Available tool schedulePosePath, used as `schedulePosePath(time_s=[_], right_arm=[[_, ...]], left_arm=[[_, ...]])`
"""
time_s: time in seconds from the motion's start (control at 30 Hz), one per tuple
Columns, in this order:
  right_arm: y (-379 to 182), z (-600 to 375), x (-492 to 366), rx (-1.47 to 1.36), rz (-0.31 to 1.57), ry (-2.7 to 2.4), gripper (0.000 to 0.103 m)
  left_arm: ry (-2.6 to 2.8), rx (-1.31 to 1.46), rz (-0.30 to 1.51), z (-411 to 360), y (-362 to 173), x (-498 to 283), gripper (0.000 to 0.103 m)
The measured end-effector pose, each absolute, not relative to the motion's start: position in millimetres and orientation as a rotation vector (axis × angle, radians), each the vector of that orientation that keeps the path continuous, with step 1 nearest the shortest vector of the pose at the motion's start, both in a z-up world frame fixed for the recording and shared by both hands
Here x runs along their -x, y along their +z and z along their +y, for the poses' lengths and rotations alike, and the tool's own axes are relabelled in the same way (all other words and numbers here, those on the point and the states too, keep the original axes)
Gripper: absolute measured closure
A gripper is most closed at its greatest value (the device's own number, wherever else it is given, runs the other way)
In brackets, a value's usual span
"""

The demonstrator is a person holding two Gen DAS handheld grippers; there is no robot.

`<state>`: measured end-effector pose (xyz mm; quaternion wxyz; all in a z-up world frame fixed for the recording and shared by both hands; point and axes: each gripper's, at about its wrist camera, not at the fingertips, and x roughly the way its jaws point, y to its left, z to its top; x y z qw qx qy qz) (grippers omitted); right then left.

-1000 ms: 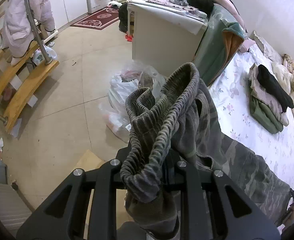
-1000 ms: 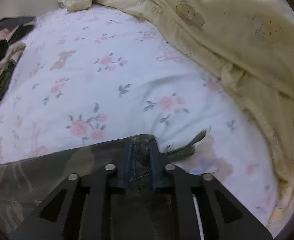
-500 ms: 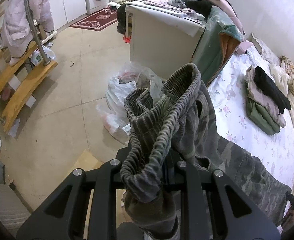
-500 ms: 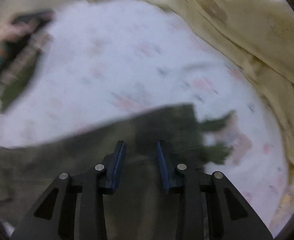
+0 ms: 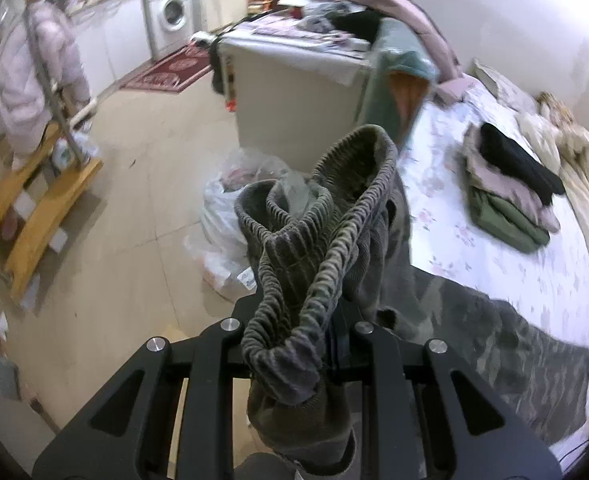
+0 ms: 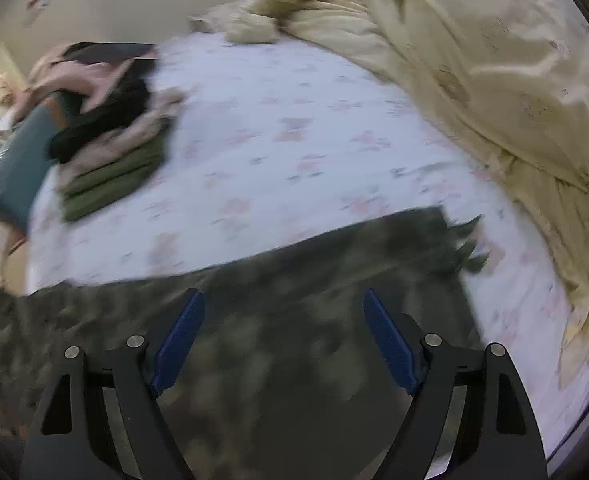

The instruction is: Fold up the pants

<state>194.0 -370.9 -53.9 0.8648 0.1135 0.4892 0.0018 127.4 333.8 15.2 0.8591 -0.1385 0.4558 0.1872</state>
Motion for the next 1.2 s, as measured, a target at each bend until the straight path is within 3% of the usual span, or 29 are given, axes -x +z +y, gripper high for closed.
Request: schedulePosePath(time_s=[0.27, 0.4, 0.57, 0.8, 0.87, 0.93, 1.03, 1.2], right_arm=[[-37, -343, -138, -0.257, 0.994, 0.038, 0.020], [-28, -358, -139, -0.300, 0.960, 0.024, 0.020], [-19, -377, -141, -0.283, 0.936, -0.054, 0.020], [-25, -397, -133, -0.229, 0.943, -0.094, 0.020], [-32, -397, -133, -0.219, 0.977, -0.083, 0.020], [-32, -396, -133, -0.217, 0.980, -0.069, 0.020], [-27, -393, -133, -0.207, 0.961, -0.059, 0.020], [-29, -375, -135, -0.209, 0.974, -0.005, 0.020]], left_arm=[[0.181, 0.190, 0.922, 196, 72, -128, 0.084], [0.085, 0.101, 0.935, 112, 69, -133, 0.083], [0.019, -0.055, 1.024, -1, 7, -144, 0.083], [0.003, -0.236, 1.259, -89, -123, -153, 0.077], [-0.002, -0.259, 1.277, -97, -137, -151, 0.068], [-0.094, -0.237, 1.260, -104, -136, -148, 0.020], [-0.217, -0.148, 1.307, -108, -127, -139, 0.013], [-0.343, -0.002, 1.263, -68, -71, -119, 0.013]])
